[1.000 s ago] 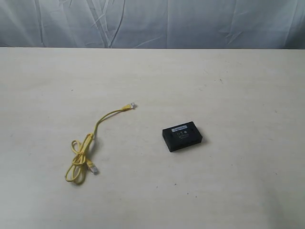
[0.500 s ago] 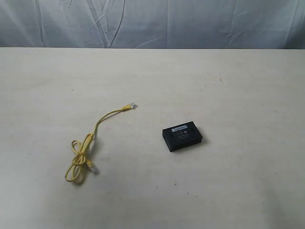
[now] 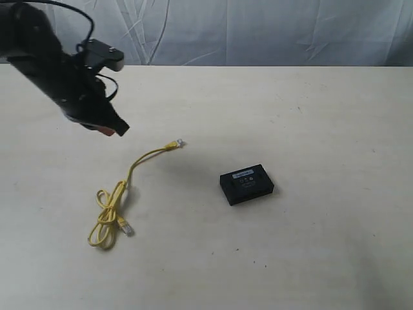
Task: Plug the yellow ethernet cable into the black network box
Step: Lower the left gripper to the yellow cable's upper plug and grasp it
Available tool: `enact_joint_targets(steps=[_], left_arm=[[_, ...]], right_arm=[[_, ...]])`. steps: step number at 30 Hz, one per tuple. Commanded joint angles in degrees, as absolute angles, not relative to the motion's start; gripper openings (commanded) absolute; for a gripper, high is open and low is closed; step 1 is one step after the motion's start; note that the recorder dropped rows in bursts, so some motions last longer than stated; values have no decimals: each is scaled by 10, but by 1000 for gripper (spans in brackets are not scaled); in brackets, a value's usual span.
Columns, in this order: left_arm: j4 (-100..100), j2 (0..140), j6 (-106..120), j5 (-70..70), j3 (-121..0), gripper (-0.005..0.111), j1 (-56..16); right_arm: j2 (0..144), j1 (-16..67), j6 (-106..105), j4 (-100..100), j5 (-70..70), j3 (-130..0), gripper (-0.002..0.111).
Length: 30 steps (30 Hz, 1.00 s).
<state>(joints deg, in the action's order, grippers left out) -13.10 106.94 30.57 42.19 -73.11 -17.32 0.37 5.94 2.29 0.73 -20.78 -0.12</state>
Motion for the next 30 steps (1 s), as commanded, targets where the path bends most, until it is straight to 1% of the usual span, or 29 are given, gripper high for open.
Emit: enact_joint_targets(steps=[1,6,9,11,12,17,28,29,30], left_arm=[[-135,1150,378,470,-827,0,-204],[-146,1194,466,471,-857,0,-229],[-146,1204,472,448,-857,0,-230],[-146,1210,472,433,-857,5,-230],[-154,1213,478,427,-857,12,-230],[-191,1223,520,426,-857,25,-230],[-142,1248,527,436,-857,24,-230],[-142,1248,527,437,-857,21,-230],[-148,1248,527,440,-857,12,-230]], right_arm=[[0,58,21,7,-204,0,0],[0,58,21,7,-204,0,0],[0,58,21,7,-204,0,0],[0,58,21,7,-204,0,0],[0,58,21,7,-204,0,0],[0,58,21,7,-204,0,0],[0,58,22,7,-204,0,0],[0,58,22,7,-204,0,0],[0,58,22,7,-204,0,0]])
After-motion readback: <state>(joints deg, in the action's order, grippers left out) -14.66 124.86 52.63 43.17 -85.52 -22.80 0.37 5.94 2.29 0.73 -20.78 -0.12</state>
